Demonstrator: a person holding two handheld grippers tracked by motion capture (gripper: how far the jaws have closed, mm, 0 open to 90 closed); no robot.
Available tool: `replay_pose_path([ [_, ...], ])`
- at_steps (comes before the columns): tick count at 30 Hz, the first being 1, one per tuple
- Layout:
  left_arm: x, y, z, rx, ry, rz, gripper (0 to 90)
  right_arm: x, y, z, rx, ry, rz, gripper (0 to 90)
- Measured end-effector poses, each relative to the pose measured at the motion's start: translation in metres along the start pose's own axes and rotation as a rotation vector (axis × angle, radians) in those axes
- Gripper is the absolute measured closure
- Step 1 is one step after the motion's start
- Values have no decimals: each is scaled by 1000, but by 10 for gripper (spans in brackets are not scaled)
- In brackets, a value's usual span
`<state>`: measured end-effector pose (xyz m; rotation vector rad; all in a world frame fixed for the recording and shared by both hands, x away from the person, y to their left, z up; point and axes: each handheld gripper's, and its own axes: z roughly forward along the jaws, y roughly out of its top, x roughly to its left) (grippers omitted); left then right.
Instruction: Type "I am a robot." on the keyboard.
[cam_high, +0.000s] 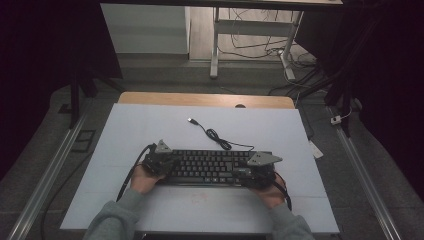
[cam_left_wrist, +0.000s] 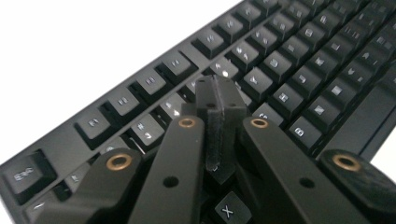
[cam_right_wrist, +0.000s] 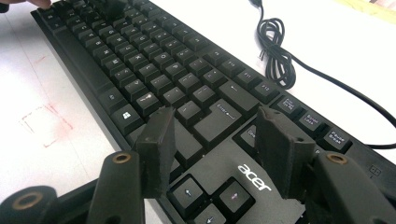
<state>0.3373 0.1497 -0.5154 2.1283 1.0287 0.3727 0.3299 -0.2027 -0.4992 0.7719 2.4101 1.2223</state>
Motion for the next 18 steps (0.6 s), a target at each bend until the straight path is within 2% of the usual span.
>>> replay_pose_path([
  [5,4,0,-15,-53,6,-33,874,-1,0,0,-3,0,0,480],
  [9,4,-2,-27,-74,3,-49,721,0,-1,1,2,4,-6,479],
  [12,2,-5,-37,-81,19,-52,597,0,-1,1,1,10,-8,479],
  [15,1,-10,-46,-79,14,-56,507,1,-1,0,1,8,-12,479],
  [18,2,-13,-50,-69,0,-77,433,-1,-1,-1,-7,11,-10,479],
])
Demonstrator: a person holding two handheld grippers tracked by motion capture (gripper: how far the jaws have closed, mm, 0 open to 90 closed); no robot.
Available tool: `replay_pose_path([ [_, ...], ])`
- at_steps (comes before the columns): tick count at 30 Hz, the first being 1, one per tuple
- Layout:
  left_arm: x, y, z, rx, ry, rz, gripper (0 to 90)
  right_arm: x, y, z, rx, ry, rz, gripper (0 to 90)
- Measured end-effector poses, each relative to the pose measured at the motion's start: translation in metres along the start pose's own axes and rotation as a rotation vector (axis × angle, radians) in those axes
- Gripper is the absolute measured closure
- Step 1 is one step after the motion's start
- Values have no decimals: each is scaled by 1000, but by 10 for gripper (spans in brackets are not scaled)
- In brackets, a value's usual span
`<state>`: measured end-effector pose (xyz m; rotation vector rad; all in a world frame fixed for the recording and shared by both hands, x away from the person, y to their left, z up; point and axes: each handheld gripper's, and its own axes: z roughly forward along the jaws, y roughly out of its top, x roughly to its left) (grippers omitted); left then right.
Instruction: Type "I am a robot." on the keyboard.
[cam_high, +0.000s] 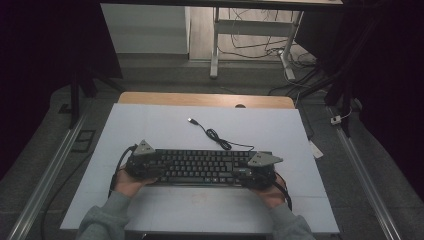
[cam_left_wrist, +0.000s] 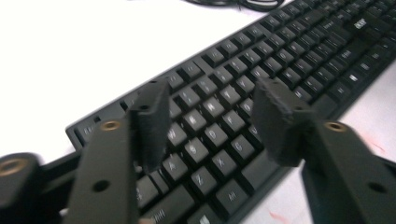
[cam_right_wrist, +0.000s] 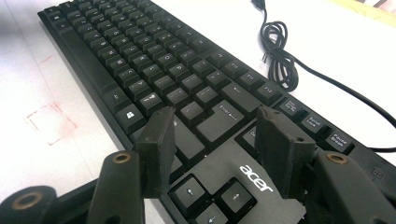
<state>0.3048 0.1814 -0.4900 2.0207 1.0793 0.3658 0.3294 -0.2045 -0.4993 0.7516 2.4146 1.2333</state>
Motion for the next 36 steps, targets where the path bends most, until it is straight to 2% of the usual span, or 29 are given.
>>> replay_pose_path([
  [5,1,-2,-2,23,-40,-25,371,0,0,-1,-5,-2,2,479],
  [19,3,-3,1,33,-26,-26,348,0,1,-1,-1,-14,2,481],
  [25,3,-4,3,45,-20,-26,341,1,7,-2,-19,-4,25,483],
  [36,1,-4,7,59,-27,-16,336,9,17,7,-16,13,0,484],
])
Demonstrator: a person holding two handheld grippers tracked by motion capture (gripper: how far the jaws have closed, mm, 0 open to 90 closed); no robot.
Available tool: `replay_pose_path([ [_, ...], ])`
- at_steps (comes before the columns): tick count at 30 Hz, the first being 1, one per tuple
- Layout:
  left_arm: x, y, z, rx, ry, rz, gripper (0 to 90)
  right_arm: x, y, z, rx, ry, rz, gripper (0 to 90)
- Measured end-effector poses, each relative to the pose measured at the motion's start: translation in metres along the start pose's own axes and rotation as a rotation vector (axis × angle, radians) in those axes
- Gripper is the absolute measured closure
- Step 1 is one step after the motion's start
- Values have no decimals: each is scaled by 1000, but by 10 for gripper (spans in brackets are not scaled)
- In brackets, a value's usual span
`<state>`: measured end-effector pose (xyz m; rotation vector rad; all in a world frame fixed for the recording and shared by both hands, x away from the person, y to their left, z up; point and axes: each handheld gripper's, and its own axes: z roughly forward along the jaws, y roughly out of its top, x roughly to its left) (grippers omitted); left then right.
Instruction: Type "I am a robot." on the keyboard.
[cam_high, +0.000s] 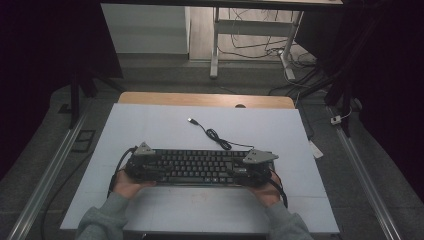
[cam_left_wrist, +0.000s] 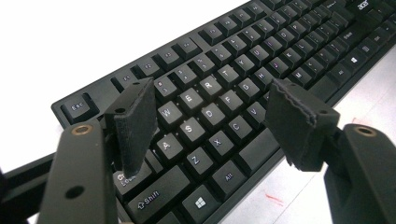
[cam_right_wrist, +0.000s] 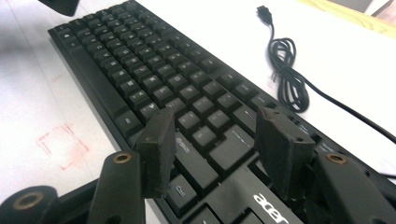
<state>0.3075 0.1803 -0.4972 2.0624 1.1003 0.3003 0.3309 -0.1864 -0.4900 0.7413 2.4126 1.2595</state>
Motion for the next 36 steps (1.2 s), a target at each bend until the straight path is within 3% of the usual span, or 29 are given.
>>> replay_pose_path([
  [6,1,0,1,3,6,1,335,4,8,7,13,12,-6,543],
  [15,-1,-1,5,25,5,14,330,12,25,27,49,58,-25,890],
  [25,-3,-2,5,30,5,16,329,18,37,57,93,75,-51,896],
  [36,-4,-1,6,28,6,21,326,16,41,86,130,79,-43,896],
])
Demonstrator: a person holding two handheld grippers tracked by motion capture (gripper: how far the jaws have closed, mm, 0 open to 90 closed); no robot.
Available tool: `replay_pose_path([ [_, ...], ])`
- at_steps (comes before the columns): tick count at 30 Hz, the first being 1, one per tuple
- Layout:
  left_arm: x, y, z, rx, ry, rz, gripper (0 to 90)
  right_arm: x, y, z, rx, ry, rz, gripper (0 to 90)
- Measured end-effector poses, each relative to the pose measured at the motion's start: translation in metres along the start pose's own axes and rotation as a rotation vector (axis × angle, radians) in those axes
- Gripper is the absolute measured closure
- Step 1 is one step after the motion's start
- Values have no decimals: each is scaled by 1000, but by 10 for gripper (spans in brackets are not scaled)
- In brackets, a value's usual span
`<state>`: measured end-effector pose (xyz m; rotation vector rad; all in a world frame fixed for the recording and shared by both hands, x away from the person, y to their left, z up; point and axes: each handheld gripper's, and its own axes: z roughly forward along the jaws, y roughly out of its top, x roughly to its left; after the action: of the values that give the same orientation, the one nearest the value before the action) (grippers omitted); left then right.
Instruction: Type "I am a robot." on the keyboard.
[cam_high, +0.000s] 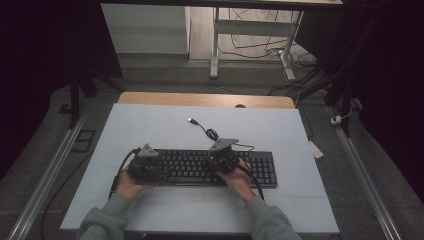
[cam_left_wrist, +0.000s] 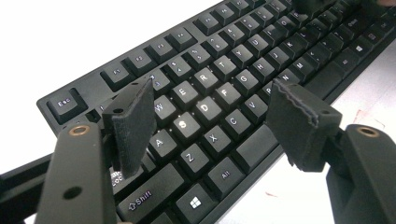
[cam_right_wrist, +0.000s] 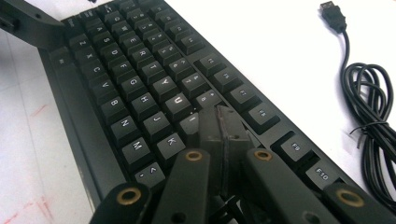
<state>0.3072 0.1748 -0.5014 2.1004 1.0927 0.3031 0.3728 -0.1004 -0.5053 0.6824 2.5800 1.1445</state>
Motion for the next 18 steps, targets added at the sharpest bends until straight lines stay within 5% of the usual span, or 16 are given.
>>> replay_pose_path([
  [18,-1,0,2,11,4,8,318,1,-2,11,15,-17,-14,896],
])
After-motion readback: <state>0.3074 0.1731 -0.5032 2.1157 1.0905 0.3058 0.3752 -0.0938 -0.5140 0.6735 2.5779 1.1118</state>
